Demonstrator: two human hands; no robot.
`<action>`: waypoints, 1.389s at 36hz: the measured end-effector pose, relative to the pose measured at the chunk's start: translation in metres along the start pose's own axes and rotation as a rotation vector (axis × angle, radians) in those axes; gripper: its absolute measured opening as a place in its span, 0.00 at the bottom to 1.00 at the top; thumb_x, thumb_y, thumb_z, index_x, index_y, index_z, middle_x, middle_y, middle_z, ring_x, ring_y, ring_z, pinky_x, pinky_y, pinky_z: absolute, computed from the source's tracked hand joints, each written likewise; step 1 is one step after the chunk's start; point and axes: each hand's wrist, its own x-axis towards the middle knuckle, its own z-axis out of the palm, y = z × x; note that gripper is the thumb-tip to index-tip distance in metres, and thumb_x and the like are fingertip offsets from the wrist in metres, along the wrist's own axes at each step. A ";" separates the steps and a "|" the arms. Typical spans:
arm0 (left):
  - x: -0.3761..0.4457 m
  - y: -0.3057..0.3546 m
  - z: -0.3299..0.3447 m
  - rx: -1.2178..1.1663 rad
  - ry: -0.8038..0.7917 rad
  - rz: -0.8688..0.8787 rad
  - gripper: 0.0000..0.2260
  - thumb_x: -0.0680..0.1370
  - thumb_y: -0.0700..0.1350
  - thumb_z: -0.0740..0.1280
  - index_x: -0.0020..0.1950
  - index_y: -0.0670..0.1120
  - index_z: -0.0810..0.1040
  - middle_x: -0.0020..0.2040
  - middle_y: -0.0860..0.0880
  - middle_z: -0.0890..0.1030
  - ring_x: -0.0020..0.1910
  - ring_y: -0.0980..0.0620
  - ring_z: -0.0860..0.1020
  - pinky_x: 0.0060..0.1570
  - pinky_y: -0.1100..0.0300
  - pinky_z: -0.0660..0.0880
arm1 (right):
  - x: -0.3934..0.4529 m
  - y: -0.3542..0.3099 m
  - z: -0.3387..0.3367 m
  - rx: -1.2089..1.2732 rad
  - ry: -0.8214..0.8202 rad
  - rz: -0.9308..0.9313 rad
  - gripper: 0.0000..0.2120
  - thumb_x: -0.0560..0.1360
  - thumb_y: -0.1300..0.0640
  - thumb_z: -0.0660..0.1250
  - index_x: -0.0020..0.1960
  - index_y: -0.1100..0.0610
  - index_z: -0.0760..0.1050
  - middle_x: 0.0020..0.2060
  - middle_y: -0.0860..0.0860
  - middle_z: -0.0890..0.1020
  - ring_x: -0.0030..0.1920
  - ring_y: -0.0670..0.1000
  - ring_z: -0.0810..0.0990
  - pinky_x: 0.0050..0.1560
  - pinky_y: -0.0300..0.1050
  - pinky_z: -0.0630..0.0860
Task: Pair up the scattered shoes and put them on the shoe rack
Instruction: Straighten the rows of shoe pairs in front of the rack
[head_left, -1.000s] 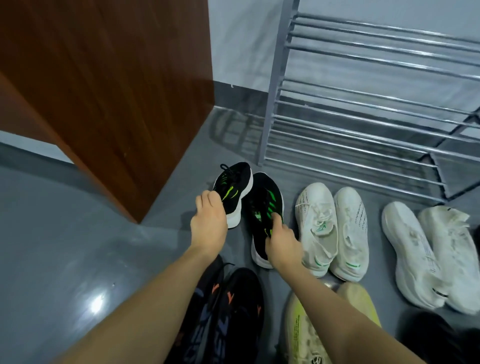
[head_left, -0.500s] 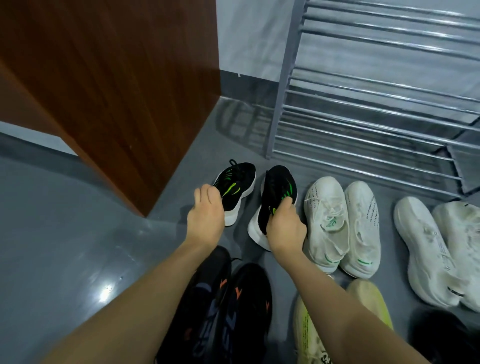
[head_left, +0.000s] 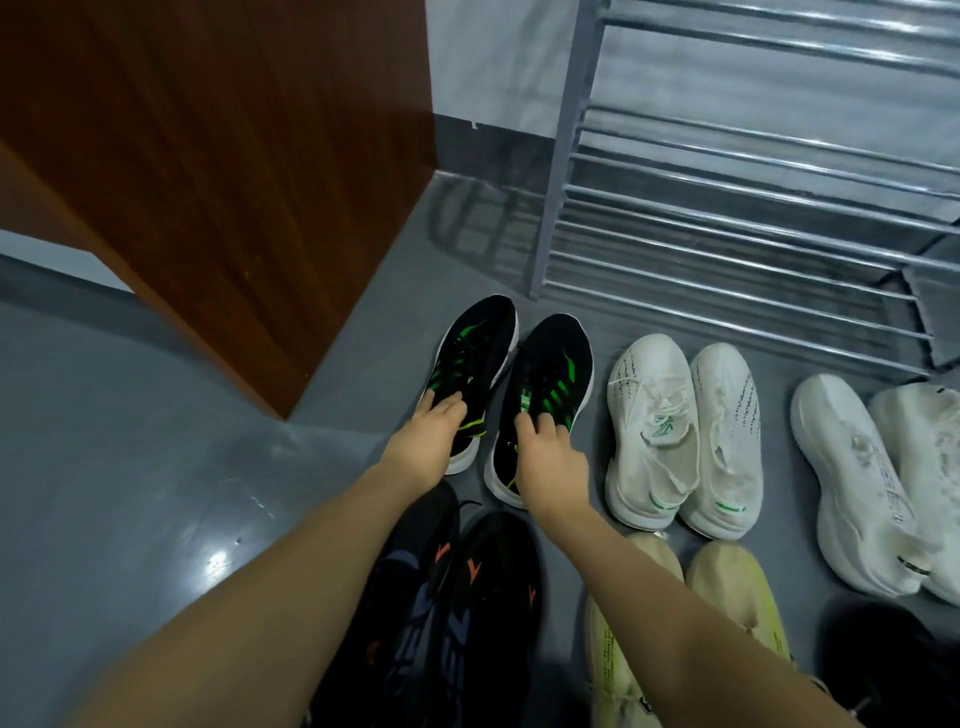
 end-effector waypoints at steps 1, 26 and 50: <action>0.001 -0.001 0.000 -0.006 -0.013 -0.006 0.27 0.73 0.22 0.54 0.70 0.40 0.64 0.78 0.48 0.54 0.77 0.44 0.49 0.69 0.46 0.64 | 0.000 0.000 0.004 -0.017 -0.033 -0.002 0.21 0.75 0.68 0.58 0.66 0.58 0.65 0.58 0.56 0.72 0.57 0.58 0.73 0.37 0.47 0.67; -0.013 0.100 -0.015 0.079 0.255 0.185 0.15 0.77 0.40 0.58 0.64 0.42 0.67 0.62 0.45 0.71 0.63 0.45 0.67 0.61 0.56 0.66 | -0.027 0.039 -0.059 0.382 0.150 0.220 0.17 0.81 0.47 0.53 0.53 0.59 0.72 0.52 0.53 0.75 0.54 0.56 0.74 0.51 0.52 0.70; -0.007 0.214 0.042 0.117 -0.148 0.145 0.23 0.75 0.43 0.66 0.68 0.48 0.64 0.68 0.48 0.62 0.62 0.39 0.66 0.51 0.51 0.70 | -0.066 0.196 -0.056 0.226 -0.276 0.351 0.23 0.74 0.54 0.65 0.66 0.51 0.62 0.73 0.53 0.55 0.69 0.61 0.60 0.66 0.61 0.62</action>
